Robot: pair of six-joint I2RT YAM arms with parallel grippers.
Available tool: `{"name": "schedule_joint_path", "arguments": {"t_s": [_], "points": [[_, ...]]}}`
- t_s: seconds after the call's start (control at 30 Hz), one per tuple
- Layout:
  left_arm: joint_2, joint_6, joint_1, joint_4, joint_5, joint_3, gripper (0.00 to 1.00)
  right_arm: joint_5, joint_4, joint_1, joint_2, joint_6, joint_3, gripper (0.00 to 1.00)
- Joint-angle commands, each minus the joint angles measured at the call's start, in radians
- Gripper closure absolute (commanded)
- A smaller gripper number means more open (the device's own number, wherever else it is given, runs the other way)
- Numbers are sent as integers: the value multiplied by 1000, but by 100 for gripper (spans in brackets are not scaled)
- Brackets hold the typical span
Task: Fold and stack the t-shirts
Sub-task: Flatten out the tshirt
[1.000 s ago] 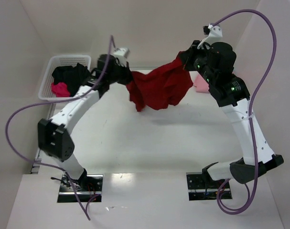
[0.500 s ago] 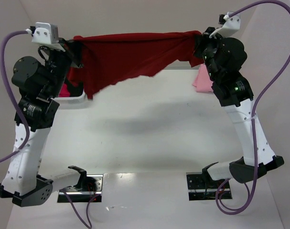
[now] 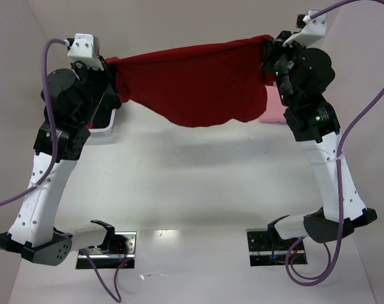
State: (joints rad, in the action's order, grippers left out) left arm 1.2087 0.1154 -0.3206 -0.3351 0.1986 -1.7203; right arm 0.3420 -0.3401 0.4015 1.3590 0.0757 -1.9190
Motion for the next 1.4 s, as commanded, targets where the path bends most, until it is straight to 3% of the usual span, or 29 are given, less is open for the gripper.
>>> {"name": "schedule_joint_path", "arguments": {"t_s": [0.0, 0.3, 0.5, 0.57, 0.7, 0.9, 0.93, 1.0, 1.07, 1.1, 1.17, 1.37], "points": [[-37, -23, 5, 73, 50, -7, 100, 28, 58, -9, -38, -28, -38, 100], [-18, -23, 5, 73, 68, -7, 100, -64, 39, -9, -81, -17, 27, 100], [46, 4, 14, 102, 119, -5, 100, -400, -26, -9, -169, 119, 251, 100], [116, 36, 14, 85, 78, -67, 100, -528, -109, -9, -193, 141, 331, 100], [349, 108, 14, 27, -92, -257, 100, -780, -48, 71, -387, 243, 625, 100], [618, 112, -23, -83, -384, -569, 100, -1080, -172, 71, -433, 280, 715, 100], [691, 96, -41, -111, -408, -676, 100, -1121, -172, 80, -432, 289, 748, 97], [811, 96, -55, -223, -435, -799, 100, -1085, -191, 80, -432, 280, 767, 70], [865, 96, -67, -277, -435, -901, 100, -1016, -229, 80, -455, 257, 767, 52], [876, 96, -80, -289, -435, -923, 100, -898, -229, 80, -483, 257, 767, 27], [876, 69, -89, -289, -444, -923, 100, -735, -246, 80, -517, 236, 753, 0], [835, 3, -98, -309, -491, -875, 99, -542, -162, 80, -428, 236, 694, 0]]}}
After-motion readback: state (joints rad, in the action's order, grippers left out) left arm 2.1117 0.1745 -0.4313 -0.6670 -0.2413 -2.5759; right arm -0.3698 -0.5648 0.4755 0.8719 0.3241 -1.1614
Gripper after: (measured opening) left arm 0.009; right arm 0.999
